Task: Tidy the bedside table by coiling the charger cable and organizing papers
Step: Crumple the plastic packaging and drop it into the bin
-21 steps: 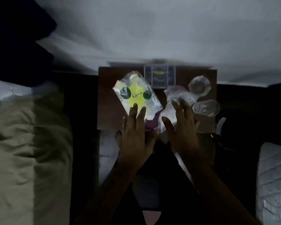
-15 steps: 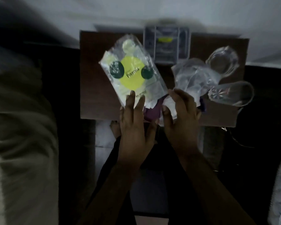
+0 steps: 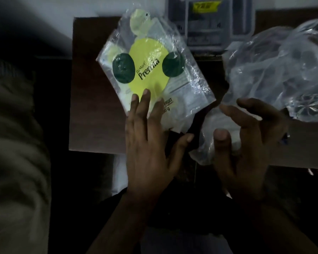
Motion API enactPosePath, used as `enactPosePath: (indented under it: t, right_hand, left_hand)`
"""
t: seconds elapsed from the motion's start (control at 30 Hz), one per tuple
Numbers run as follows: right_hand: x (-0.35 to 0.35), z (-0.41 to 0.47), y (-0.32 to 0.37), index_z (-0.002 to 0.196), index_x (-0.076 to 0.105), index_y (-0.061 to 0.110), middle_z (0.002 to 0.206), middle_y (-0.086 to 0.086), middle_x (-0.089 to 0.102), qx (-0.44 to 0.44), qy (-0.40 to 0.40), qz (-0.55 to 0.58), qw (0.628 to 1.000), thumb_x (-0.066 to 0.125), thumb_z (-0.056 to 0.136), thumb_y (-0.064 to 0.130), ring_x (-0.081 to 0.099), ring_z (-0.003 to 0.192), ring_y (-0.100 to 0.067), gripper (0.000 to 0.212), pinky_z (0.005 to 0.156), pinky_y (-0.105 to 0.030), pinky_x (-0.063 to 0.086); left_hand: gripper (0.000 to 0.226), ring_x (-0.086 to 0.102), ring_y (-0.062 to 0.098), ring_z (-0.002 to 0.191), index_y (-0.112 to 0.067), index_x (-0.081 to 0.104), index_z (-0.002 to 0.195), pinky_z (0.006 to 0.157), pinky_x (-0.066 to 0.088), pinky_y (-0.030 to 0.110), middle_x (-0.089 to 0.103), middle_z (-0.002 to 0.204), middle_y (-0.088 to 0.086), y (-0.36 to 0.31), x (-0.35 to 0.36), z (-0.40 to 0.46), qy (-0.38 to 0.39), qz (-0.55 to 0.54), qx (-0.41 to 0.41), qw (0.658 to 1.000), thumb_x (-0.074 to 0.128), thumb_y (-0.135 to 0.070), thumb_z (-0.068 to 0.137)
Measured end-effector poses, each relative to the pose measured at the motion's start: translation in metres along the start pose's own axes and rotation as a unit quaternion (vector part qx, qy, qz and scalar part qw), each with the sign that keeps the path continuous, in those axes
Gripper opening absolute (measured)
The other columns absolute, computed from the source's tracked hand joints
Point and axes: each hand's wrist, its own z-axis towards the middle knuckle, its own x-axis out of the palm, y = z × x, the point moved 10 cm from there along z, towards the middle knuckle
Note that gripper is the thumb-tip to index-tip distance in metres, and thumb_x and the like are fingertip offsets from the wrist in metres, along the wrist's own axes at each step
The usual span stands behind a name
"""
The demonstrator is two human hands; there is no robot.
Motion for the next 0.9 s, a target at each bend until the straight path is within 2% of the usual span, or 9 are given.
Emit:
enactPosePath:
  t: [0.13,0.27,0.4,0.53,0.67,0.8,0.9]
  right_hand:
    - [0.007,0.003,0.004,0.126,0.064,0.021,0.139,-0.009,0.044,-0.027,0.005,-0.031,0.999,0.058,0.100,0.035,0.040,0.127,-0.020,0.031,0.097,-0.051,0.041]
    - [0.001,0.008,0.006,0.127,0.066,0.022,0.141,-0.011,0.049,-0.036,0.005,-0.071,0.997,0.051,0.101,0.044,0.042,0.128,-0.028,0.037,0.106,-0.039,0.028]
    - [-0.006,0.013,0.015,0.133,0.059,0.029,0.141,0.002,0.046,-0.034,-0.003,-0.075,0.997,0.045,0.101,0.051,0.043,0.129,-0.026,0.042,0.100,-0.043,0.032]
    - [-0.010,0.000,0.036,0.147,0.042,0.033,0.150,0.011,0.042,-0.051,0.025,-0.095,0.994,0.038,0.102,0.054,0.032,0.142,-0.017,0.050,0.099,-0.030,0.019]
    - [-0.010,-0.019,0.037,0.149,0.042,0.036,0.155,0.007,0.040,-0.022,0.072,-0.118,0.990,0.034,0.102,0.057,0.020,0.152,-0.018,0.051,0.111,-0.046,0.021]
    - [-0.012,-0.011,0.052,0.145,0.047,0.038,0.157,0.001,0.041,-0.021,0.054,-0.133,0.989,0.028,0.101,0.061,0.019,0.154,-0.022,0.054,0.114,-0.049,0.018]
    - [-0.006,-0.003,0.052,0.141,0.053,0.041,0.159,-0.003,0.040,0.002,0.050,-0.153,0.987,0.021,0.100,0.066,0.015,0.155,-0.026,0.058,0.115,-0.052,0.015]
  left_hand:
    - [0.093,0.008,0.029,0.158,-0.006,0.029,0.157,0.120,0.026,0.061,0.018,0.168,0.013,0.010,0.002,0.004,0.017,0.017,-0.009,1.000,0.065,-0.059,0.089]
    - [0.096,0.015,0.029,0.157,-0.003,0.027,0.157,0.120,0.028,0.060,0.022,0.166,0.015,-0.004,-0.010,0.009,-0.015,0.009,0.030,0.999,0.066,-0.057,0.088]
    - [0.090,0.017,0.027,0.157,-0.005,0.026,0.157,0.121,0.029,0.056,0.024,0.165,0.016,-0.019,-0.018,0.002,-0.031,-0.001,0.060,0.998,0.068,-0.048,0.091]
    - [0.089,0.019,0.026,0.155,-0.002,0.021,0.158,0.123,0.027,0.049,0.025,0.165,0.015,-0.031,-0.036,-0.018,-0.042,-0.037,0.066,0.996,0.071,-0.036,0.093]
    - [0.088,0.026,0.024,0.151,-0.002,0.019,0.158,0.121,0.031,0.047,0.030,0.162,0.015,-0.038,-0.051,-0.038,-0.062,-0.079,0.041,0.994,0.071,-0.029,0.093]
    - [0.085,0.031,0.028,0.149,-0.003,0.023,0.157,0.119,0.034,0.048,0.034,0.160,0.015,-0.045,-0.054,-0.039,-0.063,-0.078,0.047,0.994,0.071,-0.028,0.091]
    - [0.084,0.026,0.031,0.152,-0.005,0.029,0.156,0.120,0.030,0.053,0.028,0.164,0.016,-0.037,-0.049,-0.027,-0.039,-0.039,0.030,0.998,0.074,-0.027,0.089]
